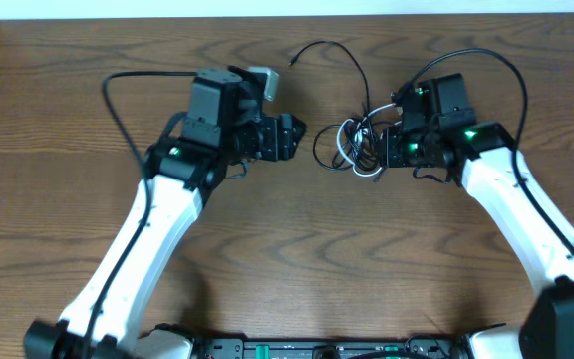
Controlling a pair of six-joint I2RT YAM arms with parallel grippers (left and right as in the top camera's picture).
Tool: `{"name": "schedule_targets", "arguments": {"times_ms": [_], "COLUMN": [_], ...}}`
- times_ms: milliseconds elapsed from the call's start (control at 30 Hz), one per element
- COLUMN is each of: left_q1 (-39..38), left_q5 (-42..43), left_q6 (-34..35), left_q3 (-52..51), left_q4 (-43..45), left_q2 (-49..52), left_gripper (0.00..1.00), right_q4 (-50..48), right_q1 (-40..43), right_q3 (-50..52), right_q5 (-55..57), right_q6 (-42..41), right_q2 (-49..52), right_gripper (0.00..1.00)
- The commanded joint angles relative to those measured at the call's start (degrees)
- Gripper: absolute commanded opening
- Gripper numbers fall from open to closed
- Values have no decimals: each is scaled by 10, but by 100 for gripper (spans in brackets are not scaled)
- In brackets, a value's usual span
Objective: Untangle cables
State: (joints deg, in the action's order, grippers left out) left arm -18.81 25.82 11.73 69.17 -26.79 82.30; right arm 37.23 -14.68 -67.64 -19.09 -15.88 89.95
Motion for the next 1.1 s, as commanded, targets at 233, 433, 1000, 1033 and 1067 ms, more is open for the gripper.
{"name": "schedule_targets", "arguments": {"times_ms": [233,433,1000,1033,1067], "left_q1": [1,0,-106,-109,-111], "left_q5": [201,253,233,215,201], "left_q6": [-14,-14,-21,-21,-21], "left_q3": [4,4,3,3,3], "left_q4": [46,86,139,139,139], "left_q2": [154,196,208,208,208], "left_gripper": [72,72,72,72,72], "right_q4": [4,14,20,22,25], "right_q1": [1,1,1,1,1], "right_q3": [0,0,0,0,0], "right_q5": [-25,-23,-25,-25,-25], "right_q6": [10,12,12,12,14], "right_q2": [-122,-137,-137,-137,-137], "right_gripper": [1,1,1,1,1]}}
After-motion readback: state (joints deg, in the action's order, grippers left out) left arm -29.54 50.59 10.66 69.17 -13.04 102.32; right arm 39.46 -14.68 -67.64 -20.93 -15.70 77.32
